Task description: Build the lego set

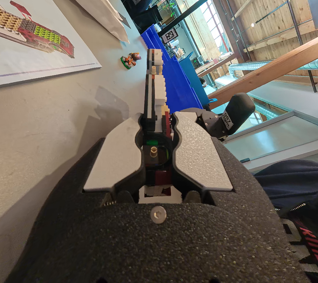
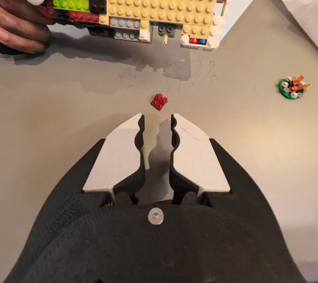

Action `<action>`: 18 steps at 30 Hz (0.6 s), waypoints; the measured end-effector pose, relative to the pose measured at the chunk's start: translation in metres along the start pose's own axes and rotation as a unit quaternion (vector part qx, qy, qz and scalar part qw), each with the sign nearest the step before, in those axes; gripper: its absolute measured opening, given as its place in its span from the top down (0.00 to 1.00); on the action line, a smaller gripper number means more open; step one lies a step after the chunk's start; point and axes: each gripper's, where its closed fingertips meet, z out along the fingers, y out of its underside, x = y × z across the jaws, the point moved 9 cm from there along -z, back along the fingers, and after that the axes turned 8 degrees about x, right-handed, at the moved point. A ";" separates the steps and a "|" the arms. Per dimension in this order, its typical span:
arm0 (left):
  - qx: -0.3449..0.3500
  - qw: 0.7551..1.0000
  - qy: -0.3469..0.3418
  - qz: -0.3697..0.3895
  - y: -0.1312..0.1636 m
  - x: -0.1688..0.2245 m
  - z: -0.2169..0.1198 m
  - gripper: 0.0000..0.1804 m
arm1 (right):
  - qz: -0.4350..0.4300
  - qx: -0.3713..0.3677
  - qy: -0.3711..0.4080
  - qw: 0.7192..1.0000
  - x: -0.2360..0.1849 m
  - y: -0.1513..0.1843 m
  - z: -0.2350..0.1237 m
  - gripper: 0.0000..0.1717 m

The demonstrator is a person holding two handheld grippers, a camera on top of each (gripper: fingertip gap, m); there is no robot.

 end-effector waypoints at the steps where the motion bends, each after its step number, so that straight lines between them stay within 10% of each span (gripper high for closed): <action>1: 0.002 1.000 -0.001 -0.003 0.000 0.000 0.000 0.83 | -0.002 -0.011 0.003 1.000 0.001 -0.001 0.005 0.84; 18: 0.041 0.995 -0.006 -0.088 0.002 -0.008 -0.005 0.83 | -0.015 -0.055 0.020 0.998 -0.010 -0.015 0.035 0.81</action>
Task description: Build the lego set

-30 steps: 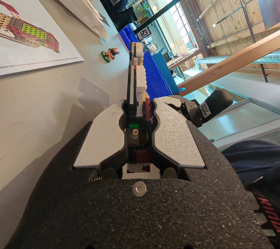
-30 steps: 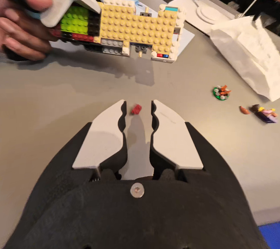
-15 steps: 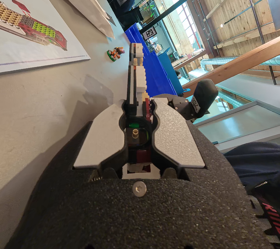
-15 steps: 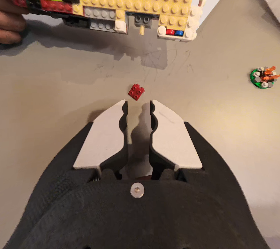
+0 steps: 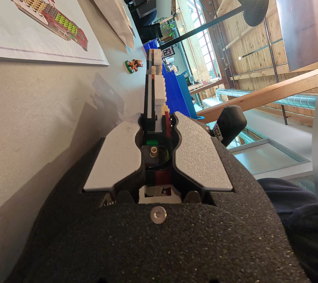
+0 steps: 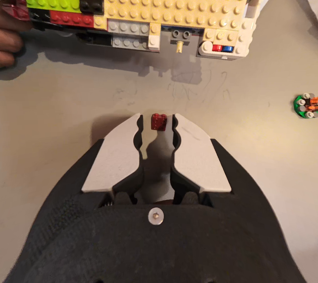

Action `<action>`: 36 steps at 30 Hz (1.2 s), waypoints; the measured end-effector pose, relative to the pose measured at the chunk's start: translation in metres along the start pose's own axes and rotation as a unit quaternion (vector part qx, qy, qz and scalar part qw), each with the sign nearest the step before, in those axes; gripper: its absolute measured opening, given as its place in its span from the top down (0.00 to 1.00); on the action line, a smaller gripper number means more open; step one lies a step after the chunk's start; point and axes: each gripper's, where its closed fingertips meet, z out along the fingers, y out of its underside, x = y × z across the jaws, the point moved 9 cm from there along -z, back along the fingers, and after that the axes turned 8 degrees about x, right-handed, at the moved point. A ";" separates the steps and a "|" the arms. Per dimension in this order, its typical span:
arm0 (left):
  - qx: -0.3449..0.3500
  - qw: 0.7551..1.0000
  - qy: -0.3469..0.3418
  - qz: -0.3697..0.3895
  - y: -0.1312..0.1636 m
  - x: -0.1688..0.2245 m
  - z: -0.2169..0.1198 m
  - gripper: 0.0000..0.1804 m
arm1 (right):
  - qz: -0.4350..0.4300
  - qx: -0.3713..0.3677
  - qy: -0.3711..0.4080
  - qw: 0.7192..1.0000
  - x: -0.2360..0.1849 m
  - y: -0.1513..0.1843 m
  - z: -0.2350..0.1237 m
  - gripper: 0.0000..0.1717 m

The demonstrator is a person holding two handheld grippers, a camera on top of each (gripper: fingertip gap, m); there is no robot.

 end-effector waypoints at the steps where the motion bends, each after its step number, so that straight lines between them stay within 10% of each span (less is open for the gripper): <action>1: 0.000 1.000 0.000 0.000 0.000 0.000 0.000 0.83 | 0.003 -0.005 0.003 1.000 0.000 0.000 -0.001 0.81; 12: -0.007 1.000 0.005 0.007 0.002 0.002 0.001 0.83 | 0.034 -0.011 -0.030 0.999 0.003 0.005 0.004 0.81; 18: 0.010 0.999 0.039 0.016 0.004 0.008 0.003 0.83 | 0.118 0.107 -0.065 0.985 0.010 -0.008 -0.005 0.63; 28: 0.253 0.939 0.213 -0.095 0.035 0.037 0.028 0.83 | 0.380 0.353 -0.111 0.848 0.010 -0.048 -0.030 0.43; 36: 0.242 0.925 0.293 -0.011 0.057 0.074 0.040 0.83 | 0.450 0.418 -0.135 0.778 0.007 -0.046 -0.044 0.34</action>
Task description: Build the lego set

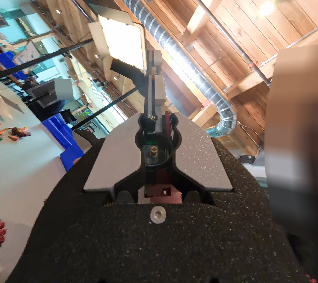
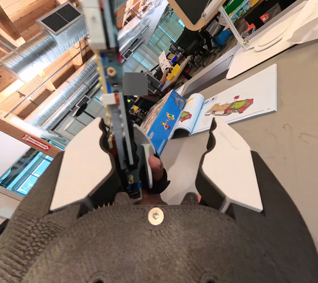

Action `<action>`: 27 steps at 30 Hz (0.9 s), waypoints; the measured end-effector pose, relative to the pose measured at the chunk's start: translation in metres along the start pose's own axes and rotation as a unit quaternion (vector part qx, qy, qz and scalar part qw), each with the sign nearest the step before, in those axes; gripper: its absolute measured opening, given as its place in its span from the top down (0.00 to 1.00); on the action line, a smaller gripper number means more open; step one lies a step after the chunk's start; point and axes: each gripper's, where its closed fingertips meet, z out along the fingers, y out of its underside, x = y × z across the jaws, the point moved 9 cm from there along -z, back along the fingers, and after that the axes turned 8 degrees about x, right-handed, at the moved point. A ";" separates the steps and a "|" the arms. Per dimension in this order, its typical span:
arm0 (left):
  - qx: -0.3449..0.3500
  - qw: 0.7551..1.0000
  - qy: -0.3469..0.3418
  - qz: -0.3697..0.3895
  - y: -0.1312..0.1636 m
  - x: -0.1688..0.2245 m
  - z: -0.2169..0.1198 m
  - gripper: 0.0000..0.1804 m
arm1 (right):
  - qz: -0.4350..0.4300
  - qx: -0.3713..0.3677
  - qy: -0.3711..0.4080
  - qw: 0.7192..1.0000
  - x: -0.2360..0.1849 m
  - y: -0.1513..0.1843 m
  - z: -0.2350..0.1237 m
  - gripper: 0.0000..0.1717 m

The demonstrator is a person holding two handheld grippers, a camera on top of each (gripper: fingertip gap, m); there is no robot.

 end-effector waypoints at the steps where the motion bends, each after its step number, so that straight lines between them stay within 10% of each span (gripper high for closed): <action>1: -0.009 1.000 0.010 0.001 0.002 0.003 0.000 0.83 | 0.001 0.003 -0.006 1.000 -0.002 -0.002 -0.002 0.34; 18: 0.009 0.999 0.013 -0.051 0.033 0.007 -0.002 0.83 | -0.023 0.055 -0.094 0.994 -0.028 -0.023 -0.025 0.37; 27: 0.105 0.992 -0.052 0.045 0.009 0.010 -0.013 0.83 | -0.088 0.106 -0.089 0.986 -0.007 -0.041 -0.039 0.70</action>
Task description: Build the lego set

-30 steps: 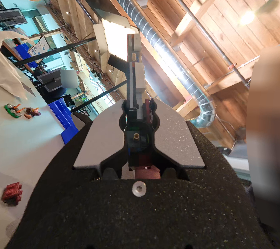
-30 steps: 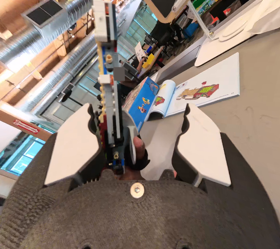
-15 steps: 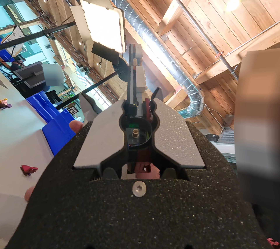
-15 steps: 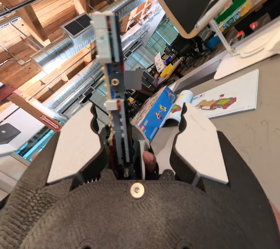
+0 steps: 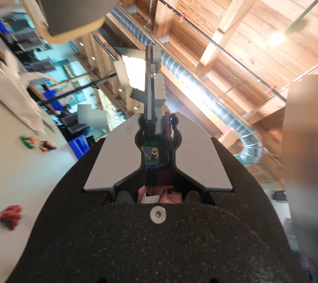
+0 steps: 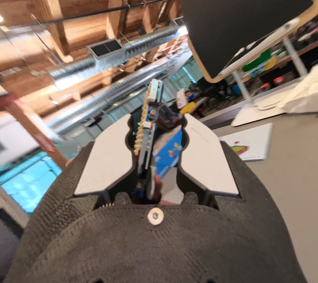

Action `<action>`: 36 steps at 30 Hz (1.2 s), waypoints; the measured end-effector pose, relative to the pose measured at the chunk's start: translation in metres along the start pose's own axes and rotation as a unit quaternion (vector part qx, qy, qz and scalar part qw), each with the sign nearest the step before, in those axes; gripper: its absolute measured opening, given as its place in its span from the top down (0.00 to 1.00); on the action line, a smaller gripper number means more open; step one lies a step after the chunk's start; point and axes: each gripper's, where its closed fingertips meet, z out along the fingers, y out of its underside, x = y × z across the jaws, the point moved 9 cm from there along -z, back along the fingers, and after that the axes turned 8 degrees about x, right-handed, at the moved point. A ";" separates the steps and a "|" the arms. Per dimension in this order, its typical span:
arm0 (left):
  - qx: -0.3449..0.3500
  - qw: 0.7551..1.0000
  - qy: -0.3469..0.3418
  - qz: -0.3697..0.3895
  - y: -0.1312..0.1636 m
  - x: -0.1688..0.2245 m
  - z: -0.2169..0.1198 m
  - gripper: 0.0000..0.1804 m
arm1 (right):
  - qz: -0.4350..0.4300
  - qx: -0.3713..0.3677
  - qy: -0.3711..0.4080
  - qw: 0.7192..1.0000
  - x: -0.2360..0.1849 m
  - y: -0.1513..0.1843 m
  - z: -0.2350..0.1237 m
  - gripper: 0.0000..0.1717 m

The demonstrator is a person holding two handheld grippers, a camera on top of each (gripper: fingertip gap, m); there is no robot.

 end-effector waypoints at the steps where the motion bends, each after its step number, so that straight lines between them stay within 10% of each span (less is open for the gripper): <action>1: 0.003 1.000 -0.014 0.013 -0.008 0.000 0.000 0.83 | -0.049 0.002 0.007 0.999 0.001 -0.006 -0.002 0.73; 8: -0.057 0.987 -0.142 0.050 -0.062 -0.025 0.023 0.83 | -0.326 -0.261 0.051 0.907 0.019 -0.002 -0.003 0.84; 15: -0.099 0.980 -0.175 0.003 -0.070 -0.063 0.022 0.83 | -0.290 -0.482 0.043 0.825 0.046 0.044 -0.023 0.84; 36: -0.146 0.964 -0.218 -0.051 -0.059 -0.077 0.008 0.83 | -0.302 -0.597 0.051 0.742 0.057 0.089 0.004 0.90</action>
